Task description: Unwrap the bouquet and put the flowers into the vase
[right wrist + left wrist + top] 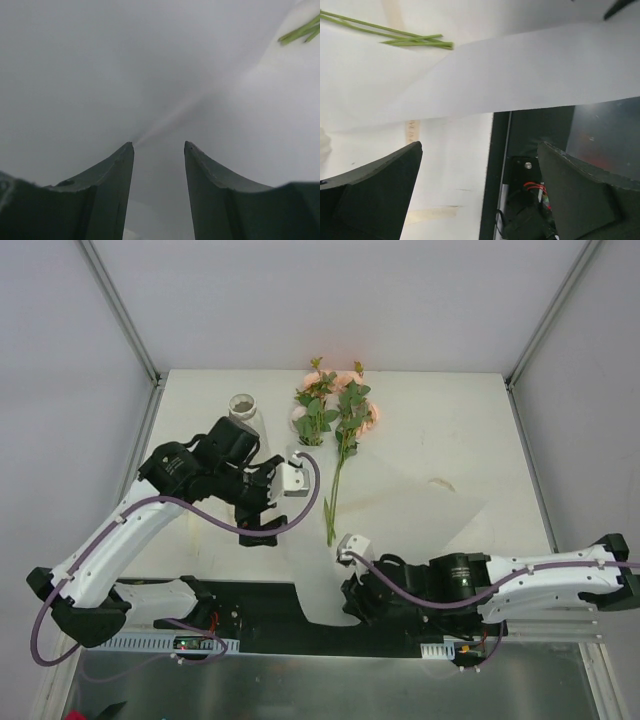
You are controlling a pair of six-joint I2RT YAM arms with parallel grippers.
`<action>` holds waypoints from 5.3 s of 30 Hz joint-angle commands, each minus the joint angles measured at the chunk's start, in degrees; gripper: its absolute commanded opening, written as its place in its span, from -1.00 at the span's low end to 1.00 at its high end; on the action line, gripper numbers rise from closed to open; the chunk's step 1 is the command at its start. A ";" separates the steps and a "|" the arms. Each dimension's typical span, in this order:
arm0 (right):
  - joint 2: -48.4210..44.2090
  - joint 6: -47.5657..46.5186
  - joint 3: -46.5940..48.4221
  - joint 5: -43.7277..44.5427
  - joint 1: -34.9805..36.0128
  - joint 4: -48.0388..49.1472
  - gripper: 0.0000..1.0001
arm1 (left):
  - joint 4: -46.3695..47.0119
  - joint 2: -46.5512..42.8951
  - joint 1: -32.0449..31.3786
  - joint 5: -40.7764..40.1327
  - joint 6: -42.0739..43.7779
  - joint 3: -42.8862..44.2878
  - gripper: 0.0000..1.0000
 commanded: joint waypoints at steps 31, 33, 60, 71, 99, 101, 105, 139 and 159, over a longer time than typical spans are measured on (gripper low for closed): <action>12.82 -9.01 18.80 2.82 -33.81 -1.26 -0.09 | 20.08 3.56 32.40 -4.66 -19.85 -3.07 0.98; 23.59 -13.32 27.49 -2.11 -39.55 -0.72 -0.05 | 20.61 1.19 36.62 -5.18 -19.41 -5.61 0.98; 78.23 -16.68 68.39 -15.94 -53.98 0.25 0.02 | 30.63 20.51 63.97 -5.44 -15.80 -15.38 0.98; 84.39 -15.18 73.75 -15.06 -55.73 -3.79 -0.31 | 31.95 19.72 63.97 -6.06 -15.01 -17.67 0.98; 54.27 -7.18 51.43 -15.15 -55.91 18.60 -0.99 | 30.02 13.13 63.88 -2.99 -15.19 -18.37 0.98; 51.97 -6.74 51.26 -16.11 -55.65 20.37 -0.99 | 29.67 12.78 63.88 -2.81 -15.27 -18.37 0.98; 44.95 -7.27 48.62 -18.05 -54.25 32.39 -0.99 | 29.23 11.99 63.97 -2.64 -15.01 -18.02 0.98; 69.97 -14.57 86.85 -23.41 -44.57 68.54 -0.99 | 27.20 9.53 63.88 -0.62 -12.90 -20.39 0.98; 71.73 -17.99 86.23 -23.06 -44.84 68.36 -0.99 | 26.85 9.70 63.97 0.18 -11.41 -21.00 0.98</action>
